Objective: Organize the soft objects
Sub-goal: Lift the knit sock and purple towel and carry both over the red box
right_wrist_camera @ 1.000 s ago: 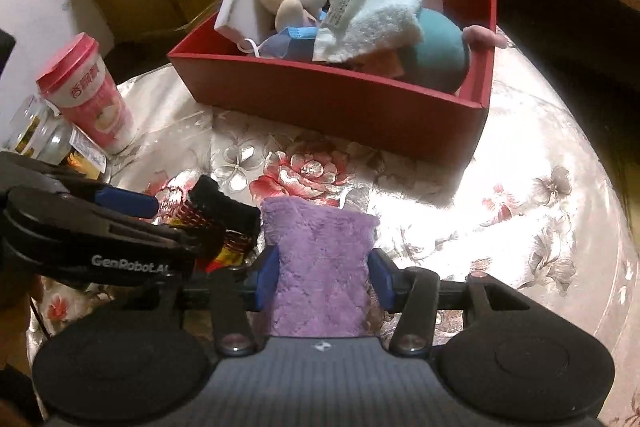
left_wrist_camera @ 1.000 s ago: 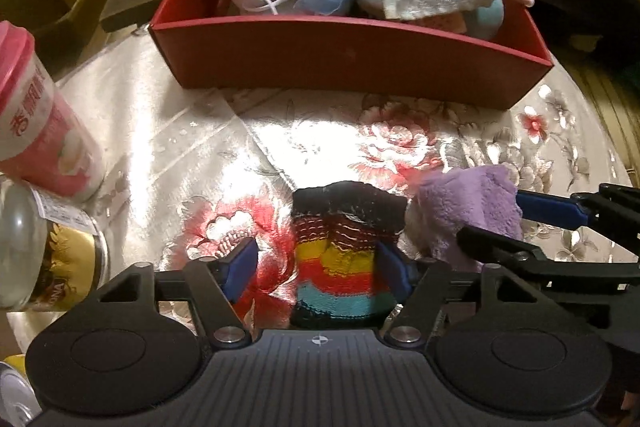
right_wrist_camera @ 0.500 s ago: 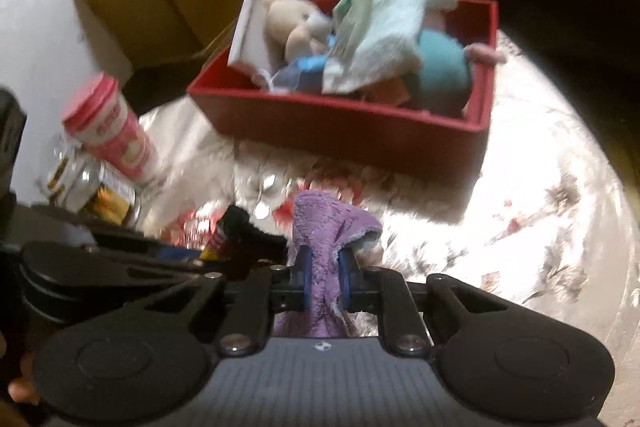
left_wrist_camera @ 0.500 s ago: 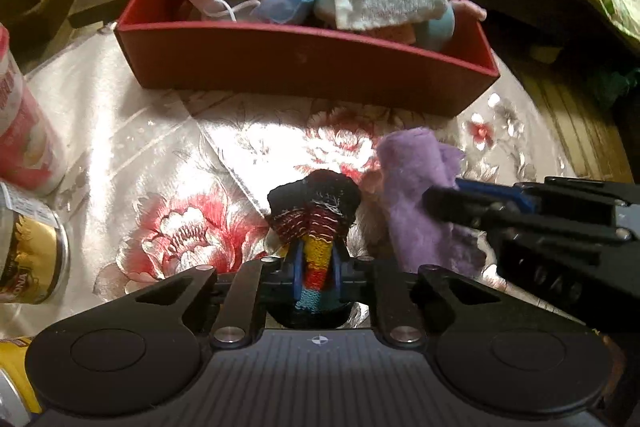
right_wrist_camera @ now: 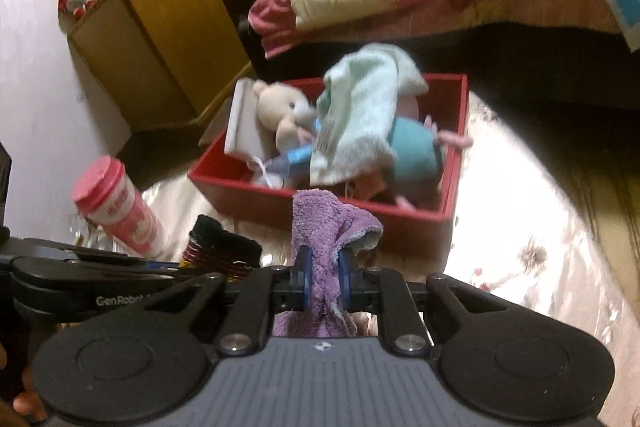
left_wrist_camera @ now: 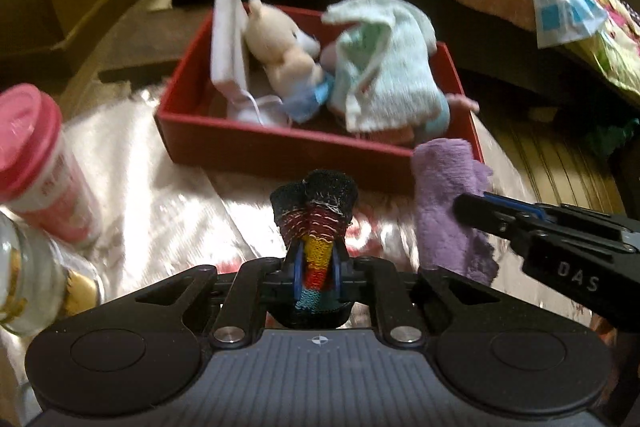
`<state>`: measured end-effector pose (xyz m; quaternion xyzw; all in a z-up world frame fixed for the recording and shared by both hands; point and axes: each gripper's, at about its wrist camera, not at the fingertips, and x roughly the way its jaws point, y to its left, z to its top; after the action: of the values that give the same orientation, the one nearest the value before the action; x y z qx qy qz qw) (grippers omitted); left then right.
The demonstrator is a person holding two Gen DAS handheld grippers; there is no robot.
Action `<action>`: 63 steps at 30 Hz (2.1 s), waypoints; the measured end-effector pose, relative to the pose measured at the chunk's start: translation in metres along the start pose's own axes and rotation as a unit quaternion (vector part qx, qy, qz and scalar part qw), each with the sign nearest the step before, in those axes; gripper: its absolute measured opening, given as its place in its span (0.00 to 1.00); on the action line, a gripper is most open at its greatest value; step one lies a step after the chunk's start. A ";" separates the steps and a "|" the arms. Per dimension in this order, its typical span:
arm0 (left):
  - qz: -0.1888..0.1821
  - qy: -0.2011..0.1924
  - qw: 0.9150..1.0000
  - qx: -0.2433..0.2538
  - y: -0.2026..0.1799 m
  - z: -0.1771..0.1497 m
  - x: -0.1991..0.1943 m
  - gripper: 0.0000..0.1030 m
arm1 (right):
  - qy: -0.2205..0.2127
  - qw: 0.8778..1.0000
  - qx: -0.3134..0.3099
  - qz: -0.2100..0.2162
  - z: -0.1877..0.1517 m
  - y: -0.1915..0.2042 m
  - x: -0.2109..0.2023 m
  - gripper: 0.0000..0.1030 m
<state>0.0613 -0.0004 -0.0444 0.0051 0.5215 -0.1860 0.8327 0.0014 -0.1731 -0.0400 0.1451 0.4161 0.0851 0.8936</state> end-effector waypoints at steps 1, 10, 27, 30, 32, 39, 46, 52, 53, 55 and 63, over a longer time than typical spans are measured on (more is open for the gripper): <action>0.003 -0.006 1.000 -0.001 0.000 0.002 -0.002 0.10 | -0.007 1.000 0.001 0.000 0.003 0.000 -0.002 0.00; 0.024 -0.063 0.998 0.007 -0.008 0.020 -0.018 0.11 | -0.062 0.998 -0.011 -0.004 0.023 0.010 -0.018 0.00; 0.072 -0.147 0.986 0.028 -0.021 0.039 -0.042 0.11 | -0.110 0.994 -0.029 -0.004 0.042 0.017 -0.027 0.00; 0.079 -0.159 0.984 0.031 -0.023 0.043 -0.045 0.11 | -0.119 0.992 -0.030 -0.003 0.045 0.017 -0.029 0.00; 0.081 -0.166 0.982 0.031 -0.024 0.046 -0.046 0.11 | -0.124 0.992 -0.033 -0.003 0.047 0.018 -0.030 0.00; 0.085 -0.176 0.980 0.034 -0.027 0.054 -0.045 0.11 | -0.133 0.990 -0.038 -0.005 0.052 0.017 -0.030 0.00; 0.091 -0.187 0.977 0.041 -0.032 0.061 -0.044 0.11 | -0.144 0.989 -0.039 -0.007 0.060 0.016 -0.030 0.00; 0.091 -0.192 0.976 0.043 -0.033 0.068 -0.042 0.11 | -0.152 0.988 -0.041 -0.008 0.068 0.015 -0.029 0.00; 0.092 -0.192 0.976 0.043 -0.034 0.069 -0.041 0.11 | -0.153 0.987 -0.042 -0.009 0.069 0.015 -0.029 0.00; 0.093 -0.193 0.976 0.044 -0.034 0.071 -0.040 0.11 | -0.155 0.987 -0.044 -0.010 0.071 0.014 -0.029 0.00; 0.094 -0.199 0.974 0.046 -0.035 0.078 -0.039 0.11 | -0.161 0.986 -0.043 -0.014 0.080 0.011 -0.026 0.00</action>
<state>0.1028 -0.0374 0.0313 0.0554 0.3330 -0.1284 0.9325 0.0459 -0.1852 0.0312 0.1122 0.2651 0.0662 0.9554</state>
